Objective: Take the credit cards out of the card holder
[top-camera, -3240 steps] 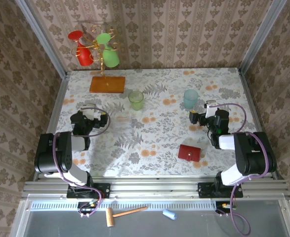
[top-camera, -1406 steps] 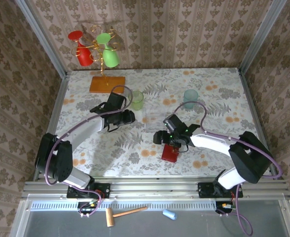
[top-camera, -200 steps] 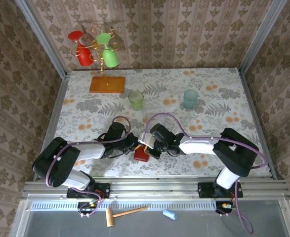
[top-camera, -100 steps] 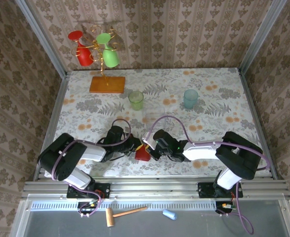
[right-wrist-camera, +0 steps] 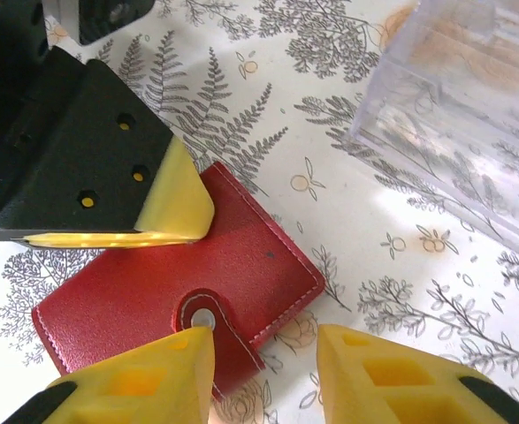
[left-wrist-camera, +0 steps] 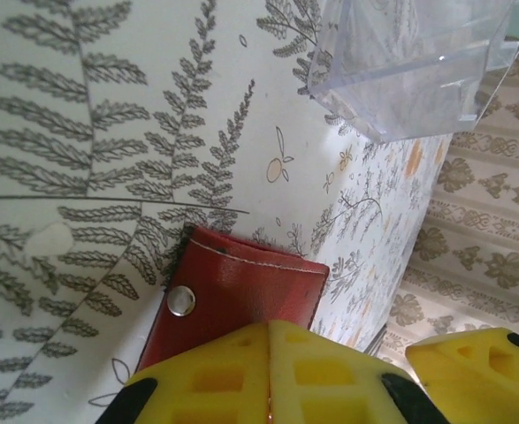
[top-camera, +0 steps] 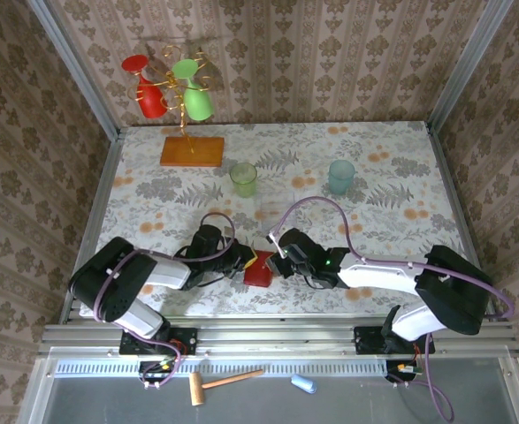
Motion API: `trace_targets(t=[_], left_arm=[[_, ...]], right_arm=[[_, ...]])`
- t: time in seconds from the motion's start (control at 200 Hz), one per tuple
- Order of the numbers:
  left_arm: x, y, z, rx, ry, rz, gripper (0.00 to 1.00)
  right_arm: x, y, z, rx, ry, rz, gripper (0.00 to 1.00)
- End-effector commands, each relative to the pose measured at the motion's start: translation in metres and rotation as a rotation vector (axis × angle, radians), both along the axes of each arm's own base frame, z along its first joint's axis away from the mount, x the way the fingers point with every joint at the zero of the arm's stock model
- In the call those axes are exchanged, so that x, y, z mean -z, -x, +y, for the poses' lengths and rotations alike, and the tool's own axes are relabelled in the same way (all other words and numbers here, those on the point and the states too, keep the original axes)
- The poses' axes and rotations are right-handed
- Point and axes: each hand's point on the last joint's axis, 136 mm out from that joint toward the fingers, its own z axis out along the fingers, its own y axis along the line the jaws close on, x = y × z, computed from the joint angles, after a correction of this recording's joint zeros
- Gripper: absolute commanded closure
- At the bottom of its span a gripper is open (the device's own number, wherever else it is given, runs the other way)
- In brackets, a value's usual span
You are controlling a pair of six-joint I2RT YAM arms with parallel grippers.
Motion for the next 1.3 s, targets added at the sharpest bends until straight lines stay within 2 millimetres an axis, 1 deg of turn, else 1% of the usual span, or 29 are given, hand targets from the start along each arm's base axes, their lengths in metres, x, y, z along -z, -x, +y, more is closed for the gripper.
trace_targets(t=[0.0,0.005,0.01,0.02,0.05,0.13,0.26,0.285,0.295,0.305,0.405,0.435,0.515,0.635,0.71,0.73,0.745,0.81,1.015,1.11,1.205,1.295], left_arm=[[0.008,0.008,0.011,0.031,-0.125,0.026,0.9],[0.007,0.008,0.011,0.031,-0.128,0.026,0.9],[0.007,0.008,0.011,0.034,-0.131,0.024,0.9],[0.005,0.007,0.011,0.037,-0.136,0.019,0.9],[0.001,0.007,0.013,0.04,-0.155,0.011,0.89],[-0.009,0.004,0.019,0.051,-0.2,-0.021,0.87],[-0.026,-0.003,0.031,0.048,-0.245,-0.063,0.86],[-0.029,-0.005,0.033,0.045,-0.25,-0.071,0.86],[-0.03,-0.005,0.035,0.044,-0.253,-0.074,0.86],[-0.031,-0.006,0.036,0.042,-0.256,-0.076,0.86],[-0.04,-0.012,0.05,0.019,-0.276,-0.101,0.85],[-0.042,-0.013,0.054,0.012,-0.278,-0.109,0.85],[-0.046,-0.018,0.066,-0.021,-0.28,-0.12,0.85],[-0.053,-0.023,0.076,-0.046,-0.269,-0.142,0.84],[-0.055,-0.023,0.077,-0.043,-0.264,-0.149,0.84],[-0.056,-0.023,0.077,-0.04,-0.262,-0.15,0.84],[-0.056,-0.027,0.083,-0.063,-0.263,-0.148,0.83],[-0.056,-0.028,0.084,-0.066,-0.259,-0.148,0.83],[-0.058,-0.029,0.081,-0.055,-0.24,-0.156,0.83],[-0.057,-0.029,0.081,-0.056,-0.237,-0.156,0.82],[-0.057,-0.029,0.08,-0.053,-0.232,-0.155,0.82],[-0.058,-0.029,0.08,-0.049,-0.229,-0.156,0.82]], right_arm=[[-0.008,0.002,-0.011,0.13,-0.015,0.077,0.62],[-0.008,0.002,-0.011,0.133,-0.014,0.08,0.62],[-0.013,0.002,-0.011,0.134,-0.028,0.075,0.62],[-0.017,0.003,-0.011,0.137,-0.037,0.073,0.62],[-0.021,0.003,-0.011,0.147,-0.049,0.083,0.61],[-0.026,0.005,-0.011,0.175,-0.063,0.117,0.61],[-0.028,0.009,-0.01,0.237,-0.057,0.21,0.61],[-0.032,0.009,-0.009,0.249,-0.062,0.225,0.61],[-0.026,0.01,-0.009,0.257,-0.042,0.243,0.61],[-0.023,0.01,-0.009,0.262,-0.032,0.254,0.61],[-0.018,0.013,-0.006,0.296,-0.002,0.33,0.58],[-0.015,0.014,-0.005,0.306,0.003,0.346,0.56],[-0.01,0.016,0.003,0.304,0.007,0.389,0.45],[-0.004,0.015,0.005,0.352,0.046,0.404,0.34],[-0.001,0.012,0.005,0.384,0.075,0.407,0.29],[0.003,0.015,0.001,0.397,0.105,0.418,0.28],[0.003,0.014,0.001,0.403,0.112,0.421,0.27],[0.006,0.013,0.005,0.407,0.13,0.424,0.25],[0.018,0.01,0.012,0.434,0.162,0.437,0.25],[0.023,0.009,0.015,0.444,0.169,0.449,0.27],[0.029,0.009,0.012,0.477,0.182,0.452,0.3],[0.032,0.007,0.01,0.495,0.191,0.448,0.34]])
